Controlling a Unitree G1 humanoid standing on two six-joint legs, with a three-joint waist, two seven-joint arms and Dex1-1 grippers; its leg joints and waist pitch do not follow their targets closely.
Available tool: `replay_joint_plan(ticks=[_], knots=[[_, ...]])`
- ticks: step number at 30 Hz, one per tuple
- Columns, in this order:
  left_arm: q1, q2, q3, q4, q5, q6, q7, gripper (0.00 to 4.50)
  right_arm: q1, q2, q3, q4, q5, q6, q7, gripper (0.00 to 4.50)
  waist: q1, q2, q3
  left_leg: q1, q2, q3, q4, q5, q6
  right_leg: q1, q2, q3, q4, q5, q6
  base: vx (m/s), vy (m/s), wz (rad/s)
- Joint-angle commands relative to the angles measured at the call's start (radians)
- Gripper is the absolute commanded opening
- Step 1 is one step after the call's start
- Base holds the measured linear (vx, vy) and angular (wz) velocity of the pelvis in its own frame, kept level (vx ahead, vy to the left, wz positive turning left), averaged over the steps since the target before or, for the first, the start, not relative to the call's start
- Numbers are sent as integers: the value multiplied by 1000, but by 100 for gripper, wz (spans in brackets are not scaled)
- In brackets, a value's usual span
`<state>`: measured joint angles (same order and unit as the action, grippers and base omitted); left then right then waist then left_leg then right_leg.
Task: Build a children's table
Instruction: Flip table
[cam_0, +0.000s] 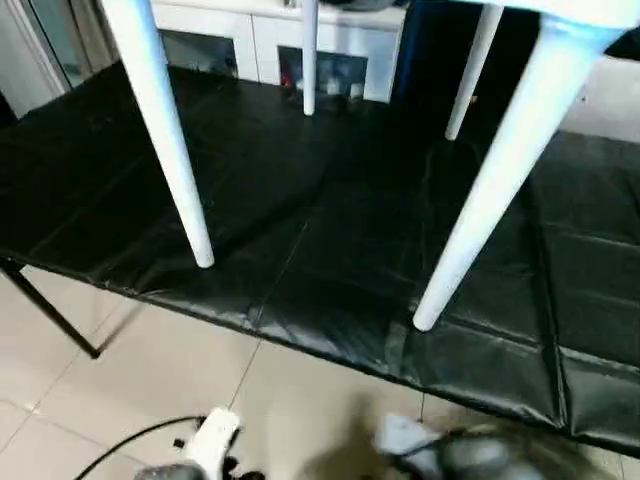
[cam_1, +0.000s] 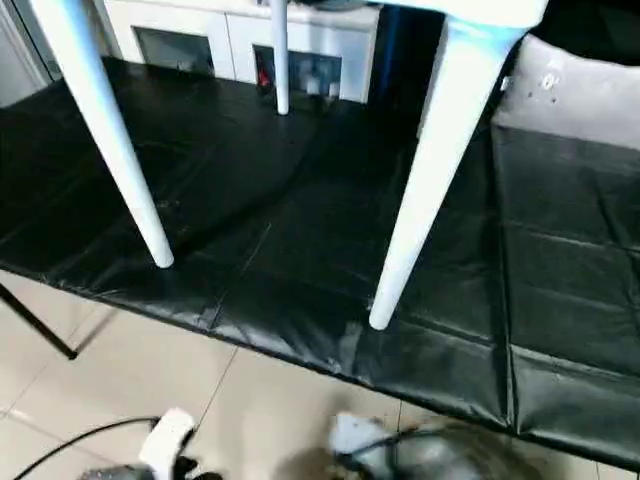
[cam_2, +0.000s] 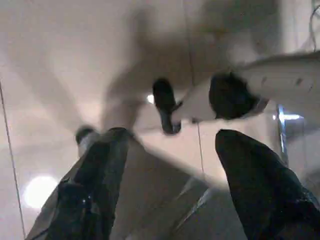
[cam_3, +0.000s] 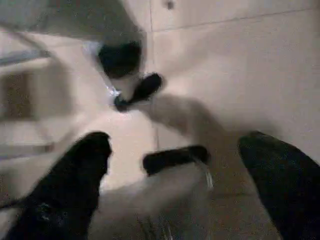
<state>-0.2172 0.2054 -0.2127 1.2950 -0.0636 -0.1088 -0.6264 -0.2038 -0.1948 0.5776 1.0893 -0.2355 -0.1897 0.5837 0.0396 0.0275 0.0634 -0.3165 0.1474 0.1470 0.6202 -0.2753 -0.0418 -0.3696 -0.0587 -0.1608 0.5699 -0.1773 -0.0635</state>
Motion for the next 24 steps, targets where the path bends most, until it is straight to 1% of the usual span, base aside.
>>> replay_joint_plan(ticks=[1,2,3,4,5,6,7,8,9,10,11,12,13,14,15,16,17,18,19,20,21,22,23,24], knots=[[-15,13,13,9,13,-39,8,320,-4,25,-12,55,-9,-16,-85,450,6,12,-41,-17,115,-40,-88,-132,52,50,-156,103,-86,-291,-184,0,0,0],[-16,23,22,10,8,-43,8,320,-8,42,-13,59,-16,2,-126,450,7,10,-39,-18,117,-41,-91,-143,47,52,-157,104,-84,-310,-174,0,0,0],[-16,39,30,12,7,-45,5,320,-13,60,-9,70,-30,3,-156,450,8,13,-39,-16,120,-41,-94,-146,41,49,-154,104,-80,-316,-167,0,0,0],[-15,52,37,13,5,-46,0,320,-17,75,-5,79,-41,3,-181,450,6,13,-37,-19,121,-42,-96,-151,40,50,-153,103,-78,-321,-163,0,0,0],[-17,62,48,9,-3,-44,-17,320,-23,92,-5,96,-53,12,-213,450,4,17,-37,-17,121,-43,-97,-156,33,47,-152,105,-76,-320,-162,0,0,0],[-20,67,50,6,-4,-22,-27,320,-31,115,-20,128,-49,38,-246,450,-1,21,-38,-14,121,-42,-98,-166,25,45,-151,107,-75,-314,-173,0,0,0],[-24,68,45,10,8,11,-2,320,-35,138,-41,165,-33,65,-274,450,-2,21,-37,-14,122,-41,-98,-174,23,44,-152,109,-74,-311,-179,0,0,0],[-25,67,45,11,11,18,10,320,-34,147,-53,177,-23,77,-282,450,-3,21,-36,-15,121,-40,-97,-181,17,46,-155,112,-73,-317,-183,0,0,0],[-34,46,75,19,4,32,77,320,-17,196,-154,242,56,143,-350,450,-2,22,-36,-12,123,-39,-97,-184,18,44,-157,116,-75,-318,-187,0,0,0],[-36,43,80,20,1,32,83,320,-16,201,-166,248,64,148,-359,450,-2,23,-35,-11,124,-40,-97,-188,16,44,-159,116,-76,-322,-190,0,0,0],[-37,40,88,20,-5,30,92,320,-14,208,-185,253,79,154,-373,450,1,23,-36,-14,123,-39,-96,-187,14,45,-158,114,-78,-325,-187,0,0,0],[-39,32,103,20,-15,26,109,320,-12,221,-223,259,111,163,-401,450,5,17,-40,-13,125,-41,-97,-169,16,47,-162,116,-76,-320,-184,0,0,0],[-44,22,115,23,-16,44,177,320,-5,248,-313,262,188,177,-456,450,4,16,-40,-15,126,-40,-97,-165,15,46,-162,116,-73,-315,-185,0,0,0],[-47,19,117,25,-11,61,219,320,-1,262,-360,263,229,183,-483,450,6,19,-38,-12,127,-39,-98,-173,13,42,-159,115,-74,-315,-180,0,0,0],[-48,9,140,25,-28,90,272,320,7,284,-424,266,284,213,-542,450,8,12,-39,-16,116,-33,-94,-166,22,48,-169,122,-74,-327,-180,0,0,0],[-48,9,140,25,-28,90,272,320,7,284,-424,266,284,213,-542,450,14,10,-41,-18,105,-29,-86,-149,35,52,-183,130,-78,-343,-192,0,0,0],[-46,-7,174,15,-55,100,279,320,16,308,-480,271,320,211,-557,450,25,-4,-49,24,68,20,-41,-151,-11,35,-168,203,-101,-399,-197,0,23,-21],[-45,-14,176,9,-52,104,271,320,25,325,-500,274,327,208,-560,450,63,0,-38,8,61,-8,15,-127,5,57,-234,280,-132,-522,-238,7,53,-47],[-43,-17,173,6,-48,105,265,320,29,333,-507,275,328,208,-561,450,78,-5,-31,9,59,-15,43,-143,9,48,-252,315,-150,-589,-252,7,53,-47],[-41,-21,159,0,-29,98,259,320,33,343,-520,277,332,207,-570,450,90,-19,-30,-34,32,-59,79,-123,8,79,-246,352,-136,-635,-262,7,83,-70],[-37,-24,144,-7,-9,98,258,320,37,351,-542,278,347,203,-589,450,93,-22,-20,-25,1,-75,103,-133,-7,45,-201,363,-138,-670,-245,-25,121,-71],[-36,-24,141,-9,-5,103,259,320,38,353,-550,278,353,201,-596,450,91,-31,-20,-19,-15,-78,96,-124,-15,38,-164,356,-133,-671,-226,-25,121,-71],[-35,-25,138,-12,2,106,269,320,39,357,-560,279,355,202,-607,450,82,-32,-11,12,-35,-71,67,-123,-21,3,-95,348,-141,-698,-182,-71,170,-53],[-34,-26,135,-15,7,107,276,320,40,359,-566,279,354,204,-614,450,64,-8,-15,41,-19,-63,-18,-174,-27,-20,-32,324,-127,-691,-133,-98,218,-52]])
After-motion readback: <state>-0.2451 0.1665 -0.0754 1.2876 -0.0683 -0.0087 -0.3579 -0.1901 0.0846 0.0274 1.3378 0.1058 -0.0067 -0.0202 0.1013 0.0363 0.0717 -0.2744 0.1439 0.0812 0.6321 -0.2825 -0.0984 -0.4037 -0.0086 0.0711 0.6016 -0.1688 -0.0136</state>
